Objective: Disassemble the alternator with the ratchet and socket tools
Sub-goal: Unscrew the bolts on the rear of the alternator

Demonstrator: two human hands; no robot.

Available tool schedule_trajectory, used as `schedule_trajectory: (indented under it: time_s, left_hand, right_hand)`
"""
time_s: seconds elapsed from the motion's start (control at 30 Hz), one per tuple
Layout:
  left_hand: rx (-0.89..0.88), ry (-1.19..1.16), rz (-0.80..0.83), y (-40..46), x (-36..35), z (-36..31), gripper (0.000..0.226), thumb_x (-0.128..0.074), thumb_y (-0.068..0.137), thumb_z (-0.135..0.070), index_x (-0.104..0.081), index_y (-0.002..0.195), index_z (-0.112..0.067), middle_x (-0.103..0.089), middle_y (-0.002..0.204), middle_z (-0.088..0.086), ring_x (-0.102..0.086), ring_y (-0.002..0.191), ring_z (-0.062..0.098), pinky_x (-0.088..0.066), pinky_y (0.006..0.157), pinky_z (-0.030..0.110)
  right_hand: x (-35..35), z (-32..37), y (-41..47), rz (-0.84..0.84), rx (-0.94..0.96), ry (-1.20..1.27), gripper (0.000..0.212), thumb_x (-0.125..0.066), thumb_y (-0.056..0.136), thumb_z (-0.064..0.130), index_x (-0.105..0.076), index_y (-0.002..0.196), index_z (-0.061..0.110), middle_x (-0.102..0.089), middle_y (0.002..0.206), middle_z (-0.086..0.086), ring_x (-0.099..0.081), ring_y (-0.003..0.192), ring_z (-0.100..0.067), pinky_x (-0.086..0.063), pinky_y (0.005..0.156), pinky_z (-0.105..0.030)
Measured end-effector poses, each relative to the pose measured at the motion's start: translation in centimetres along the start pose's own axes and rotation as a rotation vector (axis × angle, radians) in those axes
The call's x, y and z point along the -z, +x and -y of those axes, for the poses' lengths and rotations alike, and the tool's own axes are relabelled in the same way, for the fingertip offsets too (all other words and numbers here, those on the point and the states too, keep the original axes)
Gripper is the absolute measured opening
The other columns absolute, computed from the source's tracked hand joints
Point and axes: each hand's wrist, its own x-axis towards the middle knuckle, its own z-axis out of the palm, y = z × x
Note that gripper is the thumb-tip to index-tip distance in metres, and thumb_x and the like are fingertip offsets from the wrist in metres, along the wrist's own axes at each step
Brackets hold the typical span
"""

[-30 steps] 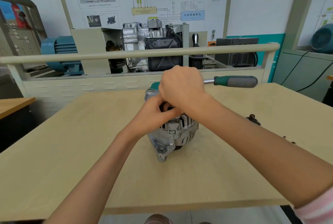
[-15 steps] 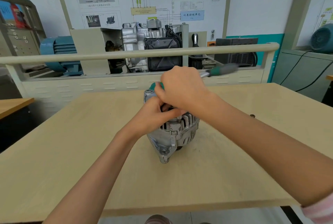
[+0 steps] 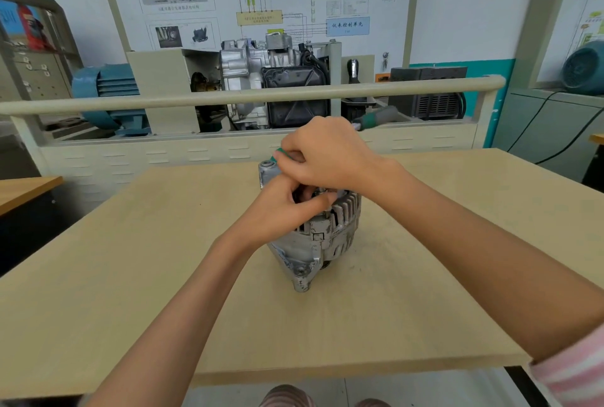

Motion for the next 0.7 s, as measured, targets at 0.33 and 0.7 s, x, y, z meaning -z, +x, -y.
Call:
schedule_trajectory:
  time_s: [0.33, 0.7]
  left_hand:
    - [-0.023, -0.016, 0.008, 0.53, 0.01, 0.07, 0.020, -0.070, 0.083, -0.015, -0.060, 0.071, -0.028, -0.041, 0.055, -0.005, -0.038, 0.054, 0.005, -0.033, 0.052, 0.021]
    - [-0.019, 0.077, -0.002, 0.52, 0.03, -0.37, 0.034, -0.070, 0.081, -0.021, -0.045, 0.060, -0.016, -0.032, 0.050, -0.011, -0.032, 0.054, 0.009, -0.027, 0.056, 0.027]
  right_hand:
    - [0.10, 0.40, -0.15, -0.026, 0.003, -0.033, 0.047, -0.042, 0.091, 0.033, -0.027, 0.049, 0.021, -0.028, 0.047, 0.007, -0.026, 0.044, -0.012, -0.015, 0.045, -0.025]
    - [0.06, 0.29, -0.13, 0.096, -0.403, -0.133, 0.013, -0.046, 0.091, 0.018, -0.054, 0.083, 0.013, -0.045, 0.075, -0.005, -0.041, 0.067, -0.021, -0.029, 0.053, -0.029]
